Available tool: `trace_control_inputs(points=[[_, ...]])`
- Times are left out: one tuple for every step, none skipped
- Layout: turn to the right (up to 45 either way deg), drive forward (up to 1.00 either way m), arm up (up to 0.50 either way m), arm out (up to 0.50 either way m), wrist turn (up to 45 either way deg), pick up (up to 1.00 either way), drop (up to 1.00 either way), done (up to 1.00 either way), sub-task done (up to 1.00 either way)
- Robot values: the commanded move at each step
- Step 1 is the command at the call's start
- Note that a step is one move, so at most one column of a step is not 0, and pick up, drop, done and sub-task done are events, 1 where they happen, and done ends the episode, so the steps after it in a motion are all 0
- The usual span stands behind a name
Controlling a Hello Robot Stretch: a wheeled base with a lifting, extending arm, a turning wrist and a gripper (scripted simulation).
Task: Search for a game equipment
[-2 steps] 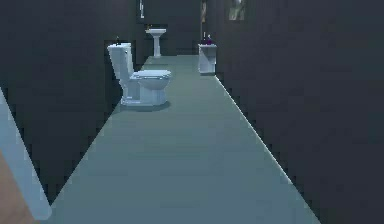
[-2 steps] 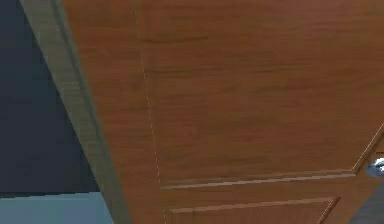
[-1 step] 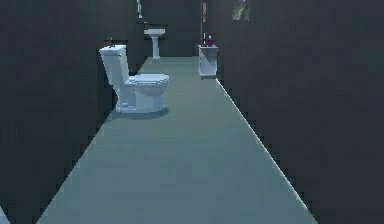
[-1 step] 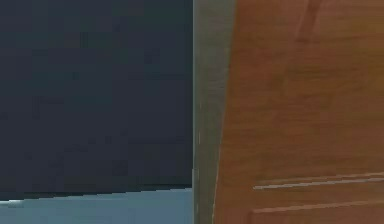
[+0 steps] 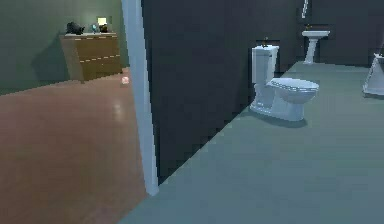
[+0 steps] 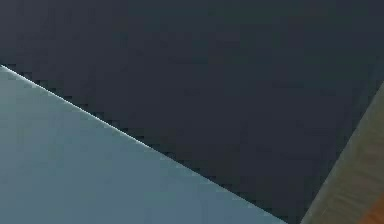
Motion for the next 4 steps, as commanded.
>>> trace_control_inputs(points=[[0.0, 0.4, 0.0, 0.0, 0.0, 0.0, 0.0, 0.0, 0.0], [-21.0, 0.0, 0.0, 0.0, 0.0, 0.0, 0.0, 0.0, 0.0], [0.0, 0.2, 0.0, 0.0, 0.0, 0.0, 0.0, 0.0, 0.0], [-33.0, 0.0, 0.0, 0.0, 0.0, 0.0, 0.0, 0.0, 0.0]])
